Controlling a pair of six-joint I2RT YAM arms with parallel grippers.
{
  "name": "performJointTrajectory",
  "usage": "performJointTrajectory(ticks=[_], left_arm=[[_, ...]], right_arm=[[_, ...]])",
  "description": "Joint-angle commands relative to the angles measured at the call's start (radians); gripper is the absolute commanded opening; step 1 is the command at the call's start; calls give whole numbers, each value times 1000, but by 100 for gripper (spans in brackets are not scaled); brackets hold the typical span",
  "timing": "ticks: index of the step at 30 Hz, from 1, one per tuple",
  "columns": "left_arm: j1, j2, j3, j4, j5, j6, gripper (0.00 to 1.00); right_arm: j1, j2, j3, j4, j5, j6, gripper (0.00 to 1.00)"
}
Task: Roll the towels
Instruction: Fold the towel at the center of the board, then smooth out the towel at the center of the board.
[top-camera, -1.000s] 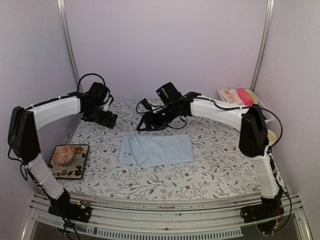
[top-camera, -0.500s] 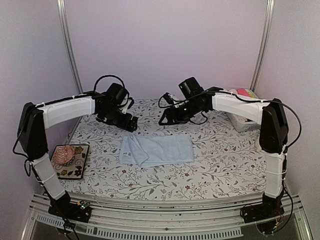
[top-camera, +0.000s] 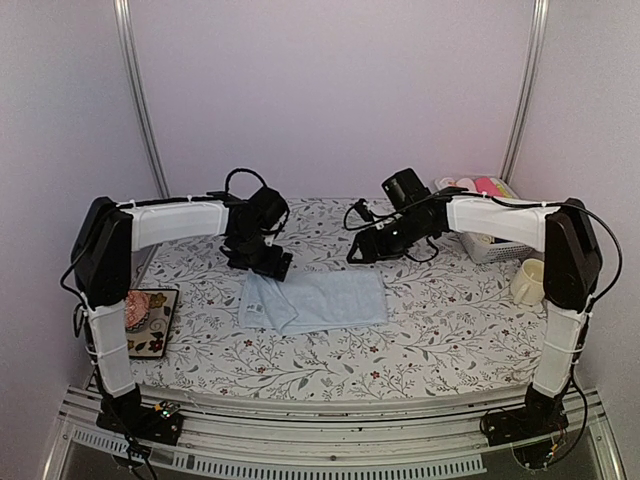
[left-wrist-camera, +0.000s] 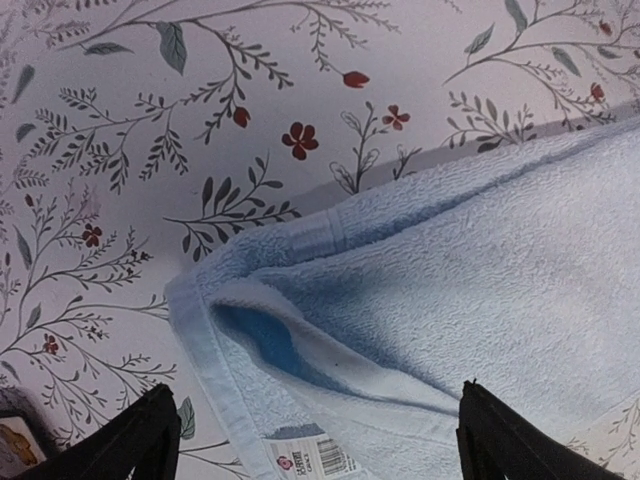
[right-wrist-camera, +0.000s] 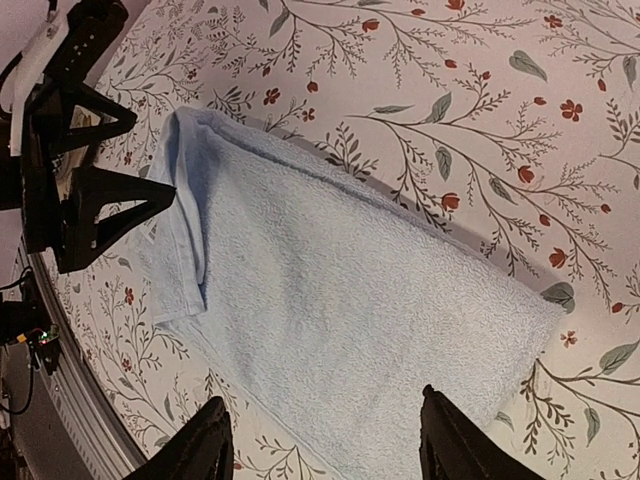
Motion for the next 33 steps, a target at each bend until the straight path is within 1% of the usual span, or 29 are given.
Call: performJointTrajectory(ticks=[1,6,12,20,23,26,33], left_arm=[[2,50,5,-20,-51,-42,97],[6,75,10,-18,-69,-47,97],[18,56,-12,-24,-92,-45,94],[46,20,-74,-25,-117,-29,82],[52,1,-92,-24,-115,-26,81],[54,-53,-110,-30,-111,-20,81],[56,-100,-168,-48,-100,-5,81]], right_arm=[[0,-47,-43,58,-18,-9,64],[0,-50,-65,71,-28,-12,64],[0,-50,-92,94,-48,-5,64],[0,-41,-96,100,-56,-3,64],[0,-39,-93,95,-56,-3,64],[0,-38,-96,94,-54,-5,64],[0,-12,-79,87,-81,-8,64]])
